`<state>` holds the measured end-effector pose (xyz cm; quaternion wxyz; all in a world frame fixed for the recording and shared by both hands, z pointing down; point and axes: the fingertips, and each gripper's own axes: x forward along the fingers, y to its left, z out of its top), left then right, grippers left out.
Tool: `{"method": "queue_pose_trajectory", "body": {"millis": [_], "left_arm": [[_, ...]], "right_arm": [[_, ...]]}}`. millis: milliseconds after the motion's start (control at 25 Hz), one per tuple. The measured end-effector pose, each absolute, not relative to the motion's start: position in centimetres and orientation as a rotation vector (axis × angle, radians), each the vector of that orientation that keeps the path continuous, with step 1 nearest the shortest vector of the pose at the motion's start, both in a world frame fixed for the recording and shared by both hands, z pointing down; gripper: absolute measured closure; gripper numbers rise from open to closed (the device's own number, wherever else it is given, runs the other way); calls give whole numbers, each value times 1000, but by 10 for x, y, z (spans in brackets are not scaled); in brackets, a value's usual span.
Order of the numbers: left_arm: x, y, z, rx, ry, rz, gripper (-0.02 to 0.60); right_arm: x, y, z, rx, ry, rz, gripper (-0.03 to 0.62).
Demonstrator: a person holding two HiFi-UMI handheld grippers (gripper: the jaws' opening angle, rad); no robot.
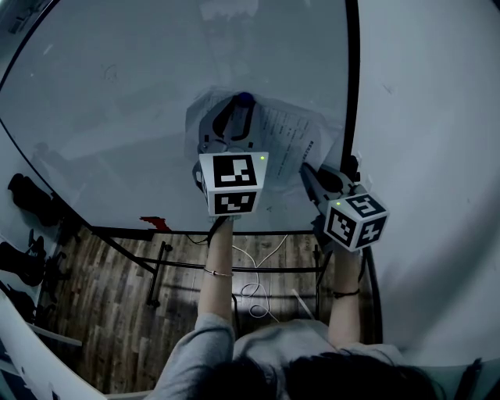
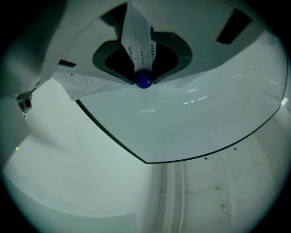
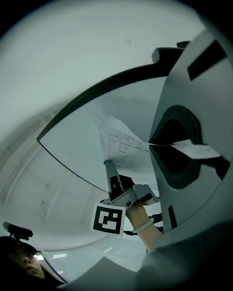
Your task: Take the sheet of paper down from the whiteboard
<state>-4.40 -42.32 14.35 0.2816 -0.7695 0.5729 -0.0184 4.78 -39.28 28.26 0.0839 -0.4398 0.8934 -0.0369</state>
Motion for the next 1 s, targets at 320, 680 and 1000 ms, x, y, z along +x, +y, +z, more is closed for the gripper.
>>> {"method": "queue_pose_trajectory", "body": {"millis": [320, 680, 1000], "left_arm": [[-42, -421, 138, -2066, 1537, -46, 454], [-49, -423, 156, -2075, 1536, -57, 454], [-49, -422, 154, -2077, 1538, -61, 456]], "right_arm": [[36, -390, 288, -1267, 2721, -149, 594], [12, -392, 315, -1214, 2752, -214, 594], [4, -390, 320, -1192, 2764, -249, 594]]}}
